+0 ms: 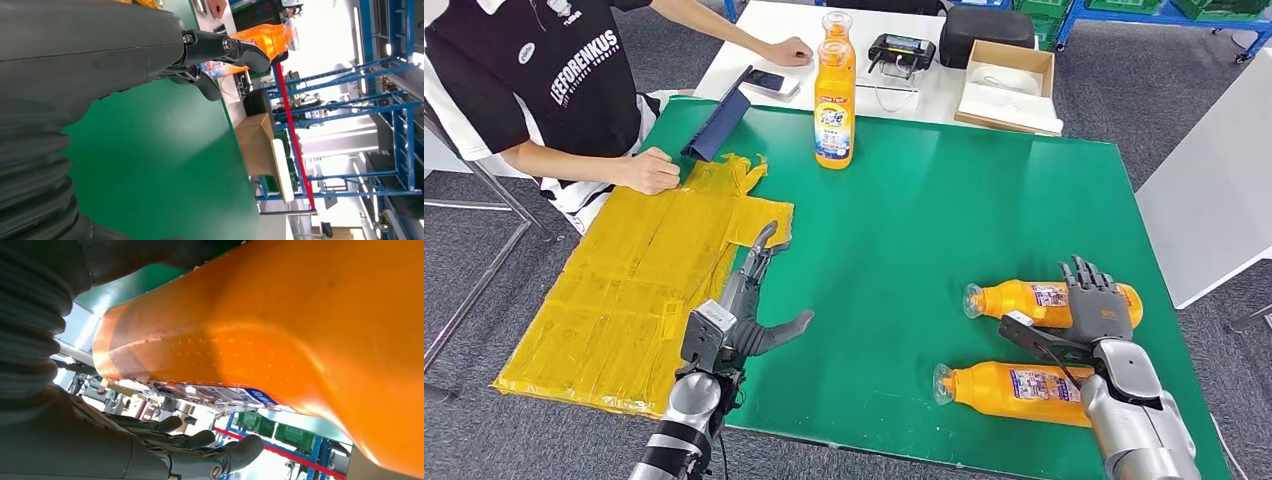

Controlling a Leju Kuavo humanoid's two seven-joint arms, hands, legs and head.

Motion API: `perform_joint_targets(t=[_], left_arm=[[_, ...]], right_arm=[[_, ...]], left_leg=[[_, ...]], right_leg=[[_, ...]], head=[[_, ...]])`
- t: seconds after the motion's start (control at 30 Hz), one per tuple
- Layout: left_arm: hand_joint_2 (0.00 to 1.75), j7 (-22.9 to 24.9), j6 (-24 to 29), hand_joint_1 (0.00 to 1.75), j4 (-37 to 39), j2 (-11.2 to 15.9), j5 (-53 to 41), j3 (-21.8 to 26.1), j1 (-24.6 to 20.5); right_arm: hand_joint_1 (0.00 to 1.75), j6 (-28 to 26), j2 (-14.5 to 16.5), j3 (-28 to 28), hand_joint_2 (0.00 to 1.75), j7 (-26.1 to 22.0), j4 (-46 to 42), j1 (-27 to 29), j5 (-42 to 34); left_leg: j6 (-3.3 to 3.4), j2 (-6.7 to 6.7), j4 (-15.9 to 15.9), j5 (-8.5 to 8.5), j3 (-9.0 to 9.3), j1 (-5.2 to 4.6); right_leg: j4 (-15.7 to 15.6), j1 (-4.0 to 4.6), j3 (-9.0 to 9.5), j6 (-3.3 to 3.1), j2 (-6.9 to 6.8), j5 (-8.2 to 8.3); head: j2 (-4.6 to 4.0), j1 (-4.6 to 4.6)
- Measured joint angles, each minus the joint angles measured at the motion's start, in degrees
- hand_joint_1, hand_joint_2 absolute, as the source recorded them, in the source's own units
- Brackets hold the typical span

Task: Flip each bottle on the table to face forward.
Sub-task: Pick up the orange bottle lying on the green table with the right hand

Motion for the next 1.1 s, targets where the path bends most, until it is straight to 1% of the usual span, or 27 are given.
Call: perform_joint_targets(t=[0.33, 0.37, 0.47, 0.5, 0.67, 0.83, 0.97, 1.1], left_arm=[[1.75, -0.03, -0.26, 0.00, 0.54, 0.00, 0.32, -0.15, -0.12], [1.75, -0.04, -0.38, 0.00, 0.67, 0.00, 0.39, -0.20, -0.20], [1.75, -0.21, -0.79, 0.00, 1.22, 0.00, 0.68, -0.46, -0.55], [1.75, -0.32, -0.96, 0.00, 1.45, 0.00, 0.88, -0.57, -0.69], [1.75, -0.61, -1.25, 0.00, 2.63, 0.00, 1.32, -0.98, -1.32], [1.75, -0.89, -1.25, 0.00, 2.71, -0.01, 1.41, -1.32, -0.45], [1.75, -0.92, -1.31, 0.00, 1.42, -0.11, 0.99, -1.43, 1.54], [1.75, -0.68, -1.29, 0.00, -0.22, -0.17, 0.29, -1.60, 2.57]], right_arm=[[0.00, 0.45, 0.02, 0.99, 1.75, -0.36, 1.86, -0.97, 1.15], [0.39, 0.57, 0.04, 1.40, 1.75, -0.37, 2.23, -1.14, 1.42], [1.69, 0.77, 0.06, 2.75, 1.75, -0.36, 3.74, -1.62, 1.72], [1.75, 0.93, 0.02, 3.29, 1.75, -0.32, 4.36, -1.76, 1.78], [1.75, 1.04, -0.52, 5.89, 1.75, -0.55, 6.99, -2.37, 1.74], [1.75, -3.44, -0.45, 5.90, 1.75, -1.07, 7.06, -2.08, 0.87], [1.75, -7.99, 0.79, 4.06, 1.75, -1.19, 3.91, -0.55, -2.17], [1.75, -10.01, 2.44, 1.84, 1.75, -2.26, -1.59, 1.83, -4.96]], left_leg=[[0.00, 0.04, 0.00, 0.00, 0.19, 0.01], [0.00, 0.05, 0.00, -0.01, 0.22, 0.01], [0.00, 0.09, 0.00, -0.03, 0.33, 0.02], [0.02, 0.13, -0.01, -0.06, 0.38, 0.02], [0.07, 0.33, -0.01, -0.21, 0.75, 0.02], [0.15, 0.21, -0.01, -0.18, 0.82, 0.02], [0.16, 0.24, -0.01, -0.18, 0.78, 0.02], [0.13, 0.15, -0.01, -0.21, 0.60, 0.01]], right_leg=[[0.00, 0.00, 0.16, 0.00, 0.01, 0.00], [0.00, 0.00, 0.18, 0.00, 0.01, 0.00], [-0.02, 0.01, 0.25, -0.01, 0.02, 0.00], [-0.02, 0.01, 0.28, -0.01, 0.04, 0.00], [-0.06, 0.00, 0.36, -0.07, 0.21, -0.09], [-0.05, 0.00, 0.78, 0.13, 0.18, -0.11], [-0.04, 0.00, 0.79, 0.15, 0.19, -0.10], [-0.04, 0.00, 0.62, 0.16, 0.15, -0.13]], head=[[-0.01, 0.00], [-0.01, 0.00], [-0.01, 0.01], [-0.01, 0.00], [-0.01, 0.01], [0.00, 0.01], [-0.01, 0.01], [0.00, -0.02]])
